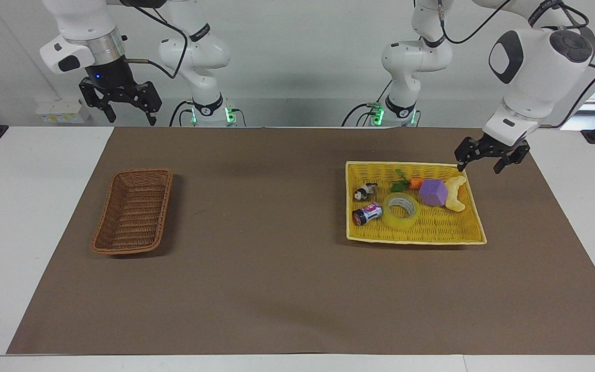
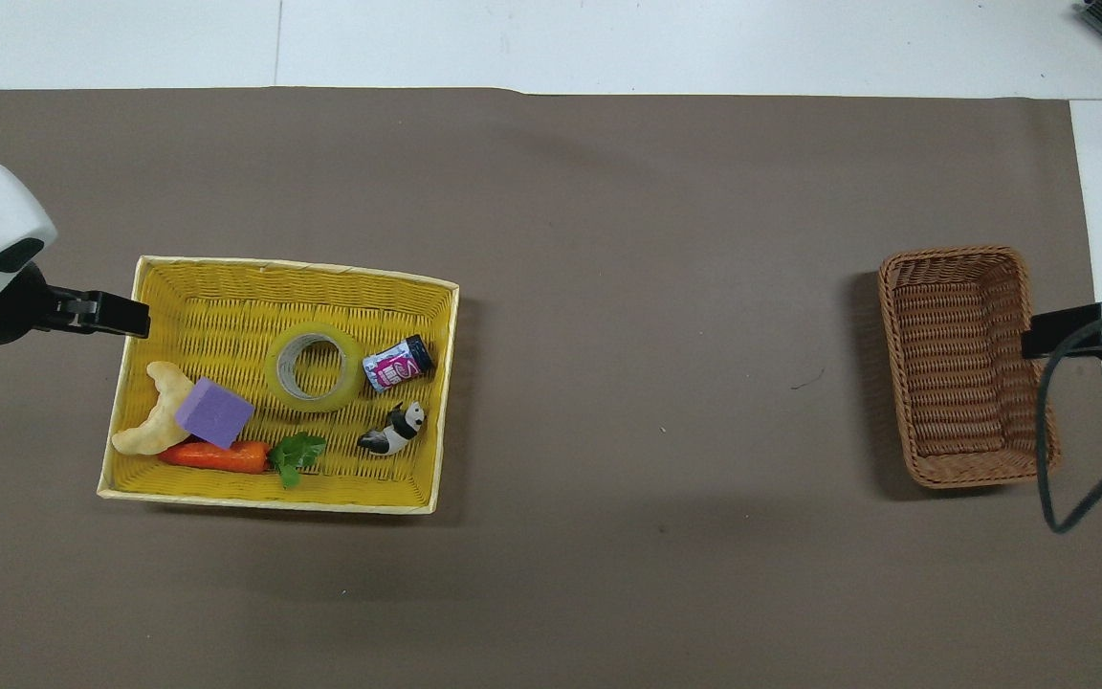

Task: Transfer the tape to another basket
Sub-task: 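Reach the left gripper down into the yellow basket toward the tape roll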

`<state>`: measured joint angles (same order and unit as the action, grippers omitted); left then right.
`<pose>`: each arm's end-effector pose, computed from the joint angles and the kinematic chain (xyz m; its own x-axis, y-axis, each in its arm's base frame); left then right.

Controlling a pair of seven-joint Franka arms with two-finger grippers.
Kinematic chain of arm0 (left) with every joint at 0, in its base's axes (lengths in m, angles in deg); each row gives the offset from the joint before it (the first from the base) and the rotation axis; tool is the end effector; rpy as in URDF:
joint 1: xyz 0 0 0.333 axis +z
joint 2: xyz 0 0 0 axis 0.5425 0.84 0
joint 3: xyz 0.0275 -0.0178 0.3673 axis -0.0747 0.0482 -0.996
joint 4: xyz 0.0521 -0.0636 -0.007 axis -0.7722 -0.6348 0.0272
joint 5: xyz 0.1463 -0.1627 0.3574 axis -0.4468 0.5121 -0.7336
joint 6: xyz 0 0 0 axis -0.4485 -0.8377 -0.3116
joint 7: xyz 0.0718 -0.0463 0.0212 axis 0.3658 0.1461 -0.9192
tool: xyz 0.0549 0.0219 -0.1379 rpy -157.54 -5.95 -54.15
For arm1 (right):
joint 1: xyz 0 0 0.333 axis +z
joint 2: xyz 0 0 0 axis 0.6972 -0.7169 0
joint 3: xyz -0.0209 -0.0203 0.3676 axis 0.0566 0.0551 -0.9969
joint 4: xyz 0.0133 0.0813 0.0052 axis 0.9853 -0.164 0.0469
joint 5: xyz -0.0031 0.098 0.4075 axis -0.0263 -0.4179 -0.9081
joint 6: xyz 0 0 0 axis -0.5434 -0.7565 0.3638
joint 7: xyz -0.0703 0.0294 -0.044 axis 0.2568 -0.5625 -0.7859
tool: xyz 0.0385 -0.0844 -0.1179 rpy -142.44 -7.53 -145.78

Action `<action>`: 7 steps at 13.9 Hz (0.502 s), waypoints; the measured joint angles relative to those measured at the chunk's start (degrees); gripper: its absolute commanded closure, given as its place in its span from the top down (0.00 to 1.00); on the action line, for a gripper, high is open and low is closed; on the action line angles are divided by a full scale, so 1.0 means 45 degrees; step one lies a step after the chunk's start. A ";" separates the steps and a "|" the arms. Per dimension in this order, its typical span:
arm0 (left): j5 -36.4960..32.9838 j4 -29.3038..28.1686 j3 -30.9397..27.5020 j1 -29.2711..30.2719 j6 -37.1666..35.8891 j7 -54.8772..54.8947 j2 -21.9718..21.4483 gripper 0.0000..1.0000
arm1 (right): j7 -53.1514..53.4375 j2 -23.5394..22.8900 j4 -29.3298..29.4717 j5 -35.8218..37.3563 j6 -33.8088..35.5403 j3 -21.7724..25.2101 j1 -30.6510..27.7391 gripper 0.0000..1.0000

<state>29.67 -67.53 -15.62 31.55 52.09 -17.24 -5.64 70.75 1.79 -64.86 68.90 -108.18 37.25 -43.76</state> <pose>0.5876 -0.0359 0.5284 0.9883 -0.1505 0.0230 -0.1505 -0.9886 -0.0010 0.5397 -0.0097 0.6667 0.9957 -0.0867 0.0334 -0.0877 -0.9956 0.0327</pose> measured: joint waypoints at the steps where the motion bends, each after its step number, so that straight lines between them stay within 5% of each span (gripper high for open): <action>1: 0.0000 -0.0169 0.0010 -0.0148 0.0276 0.0021 0.0158 1.00 | 0.0000 0.0000 0.0000 0.0000 0.0000 0.0000 0.0000 1.00; 7: 0.0000 -0.1622 0.0056 -0.0827 0.2624 0.1490 0.1379 1.00 | -0.0055 0.0000 0.0026 0.0000 0.0145 -0.0002 0.0000 1.00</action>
<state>29.67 -74.83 -15.36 27.83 63.90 -10.53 0.57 70.50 1.79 -64.75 68.90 -107.53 37.24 -43.76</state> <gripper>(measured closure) 0.000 0.000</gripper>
